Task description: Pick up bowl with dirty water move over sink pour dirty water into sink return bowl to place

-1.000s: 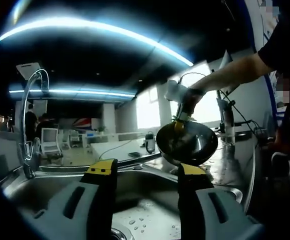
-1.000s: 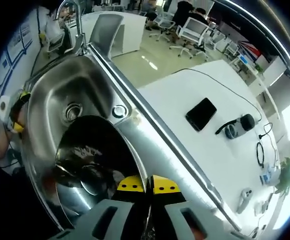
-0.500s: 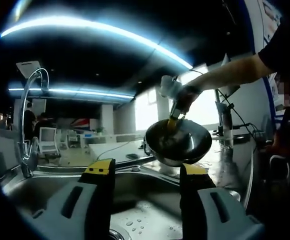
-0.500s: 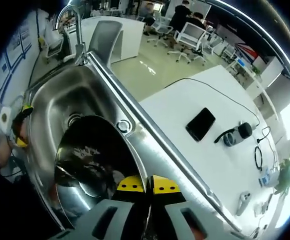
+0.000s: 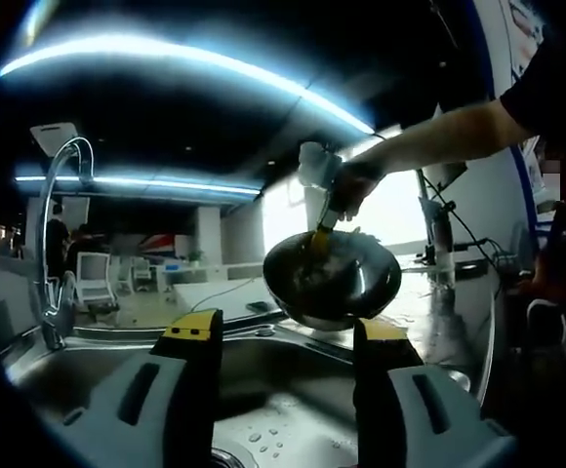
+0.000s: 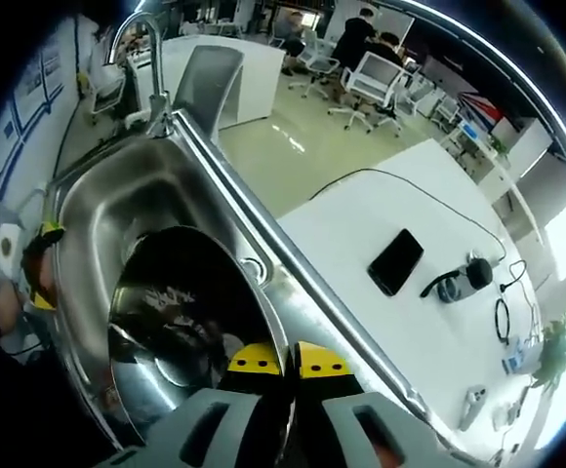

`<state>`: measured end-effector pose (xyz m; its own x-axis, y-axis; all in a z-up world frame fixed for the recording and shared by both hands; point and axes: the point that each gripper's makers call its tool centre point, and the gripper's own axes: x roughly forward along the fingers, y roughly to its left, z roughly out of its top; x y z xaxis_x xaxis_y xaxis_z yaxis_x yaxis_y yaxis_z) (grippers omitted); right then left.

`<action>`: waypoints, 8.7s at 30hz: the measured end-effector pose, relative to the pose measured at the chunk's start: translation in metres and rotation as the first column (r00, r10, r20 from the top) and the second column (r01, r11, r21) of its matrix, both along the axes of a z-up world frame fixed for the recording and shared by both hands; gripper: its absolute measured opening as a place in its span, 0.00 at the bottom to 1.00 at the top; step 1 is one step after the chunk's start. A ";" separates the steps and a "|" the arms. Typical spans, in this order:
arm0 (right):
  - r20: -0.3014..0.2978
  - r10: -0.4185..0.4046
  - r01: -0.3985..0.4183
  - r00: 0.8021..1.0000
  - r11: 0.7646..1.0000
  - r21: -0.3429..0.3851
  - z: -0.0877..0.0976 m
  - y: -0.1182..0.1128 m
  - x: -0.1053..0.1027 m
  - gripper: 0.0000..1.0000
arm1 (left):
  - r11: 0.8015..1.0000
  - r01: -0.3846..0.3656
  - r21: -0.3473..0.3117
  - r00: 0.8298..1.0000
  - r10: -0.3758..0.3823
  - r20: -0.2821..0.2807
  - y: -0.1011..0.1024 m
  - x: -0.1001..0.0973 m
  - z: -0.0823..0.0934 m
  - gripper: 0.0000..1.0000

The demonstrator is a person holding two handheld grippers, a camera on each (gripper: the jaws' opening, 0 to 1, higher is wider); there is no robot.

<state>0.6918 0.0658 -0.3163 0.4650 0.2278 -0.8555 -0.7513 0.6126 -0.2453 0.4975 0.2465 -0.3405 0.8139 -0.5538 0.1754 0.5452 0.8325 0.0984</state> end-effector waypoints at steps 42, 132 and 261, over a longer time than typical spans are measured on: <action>0.228 0.104 -0.111 0.968 0.994 0.017 0.015 0.093 0.002 0.00 | 1.000 -0.007 0.011 1.000 0.007 0.000 0.001 0.002 -0.002 0.51; 0.725 0.389 -0.299 0.569 0.918 -0.259 0.091 0.145 -0.001 0.00 | 0.999 -0.013 0.031 1.000 0.013 0.002 0.000 0.001 -0.004 0.50; 0.216 -0.247 0.187 0.945 0.946 0.265 0.029 -0.017 -0.009 0.00 | 0.999 -0.029 0.024 1.000 0.029 -0.004 0.004 0.003 -0.004 0.50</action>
